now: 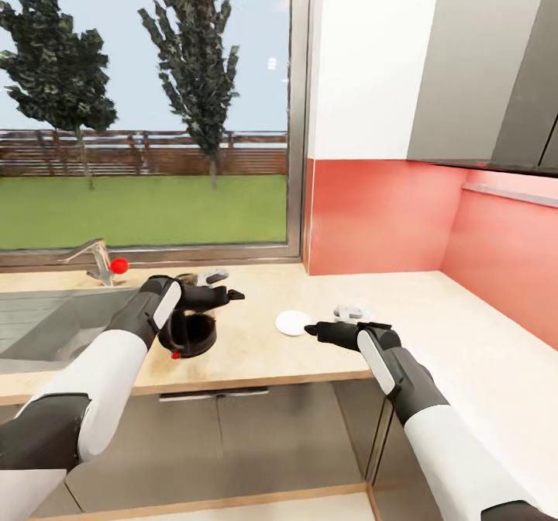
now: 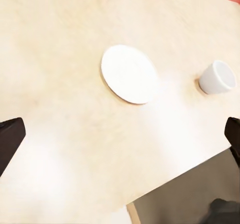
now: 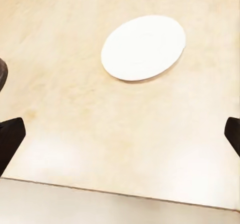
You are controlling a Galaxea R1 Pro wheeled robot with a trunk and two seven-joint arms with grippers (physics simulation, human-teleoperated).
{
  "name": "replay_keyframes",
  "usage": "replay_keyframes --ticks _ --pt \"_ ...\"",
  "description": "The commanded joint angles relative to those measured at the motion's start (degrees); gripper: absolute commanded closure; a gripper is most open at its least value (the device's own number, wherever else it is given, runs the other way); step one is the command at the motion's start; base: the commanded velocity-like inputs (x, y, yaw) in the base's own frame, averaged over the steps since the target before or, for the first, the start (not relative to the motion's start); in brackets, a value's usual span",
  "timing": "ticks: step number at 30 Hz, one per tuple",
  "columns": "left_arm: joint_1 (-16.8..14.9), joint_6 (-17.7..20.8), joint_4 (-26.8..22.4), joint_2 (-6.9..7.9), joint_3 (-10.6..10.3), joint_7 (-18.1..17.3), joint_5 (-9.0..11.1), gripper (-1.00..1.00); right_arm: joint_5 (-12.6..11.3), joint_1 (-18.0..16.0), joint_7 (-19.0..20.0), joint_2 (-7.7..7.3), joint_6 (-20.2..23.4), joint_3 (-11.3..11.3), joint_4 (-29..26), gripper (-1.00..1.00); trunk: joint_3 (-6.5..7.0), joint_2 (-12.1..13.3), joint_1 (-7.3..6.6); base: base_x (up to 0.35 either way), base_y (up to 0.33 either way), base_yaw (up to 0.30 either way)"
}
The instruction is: Set up a coffee station on the kitchen countertop: keep the coffee maker on the countertop, move the bottle of coffee from the kitchen shelf to the counter next to the coffee maker, place a paper coffee filter on top of the coffee maker, put the saucer next to the coffee maker with the coffee cup on the saucer, and place the electric kettle next to the coffee maker.
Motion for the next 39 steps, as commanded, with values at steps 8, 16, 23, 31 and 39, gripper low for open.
replay_keyframes --ticks 8,16,23,31,39 --pt "0.8 0.0 -0.1 -0.05 0.1 0.0 0.1 -1.0 0.4 0.0 0.2 -0.02 0.2 0.0 0.0 -1.0 -0.1 -0.1 0.05 0.123 -0.041 0.0" --pt "1.7 2.2 0.1 -0.48 0.3 0.3 -1.1 -1.0 0.2 0.2 0.0 1.33 0.2 -0.1 0.1 -1.0 -0.1 -0.1 0.05 0.068 0.0 0.0" --pt "3.9 1.9 0.3 -0.94 0.4 0.2 -0.8 -1.0 0.1 0.2 0.2 1.24 0.2 -0.1 -0.1 -1.0 -0.1 -0.1 0.05 0.313 0.0 0.0" --pt "6.6 1.8 0.7 -1.45 0.4 0.2 -0.7 -1.0 0.1 0.2 0.2 1.23 0.2 -0.1 0.0 -1.0 -0.1 -0.1 0.05 0.334 -0.012 0.0" --pt "6.9 0.9 0.9 -3.07 0.4 0.2 -0.8 -1.0 0.2 0.2 0.2 1.28 0.2 -0.1 0.2 -1.0 -0.1 -0.1 0.05 0.241 -0.094 0.0"
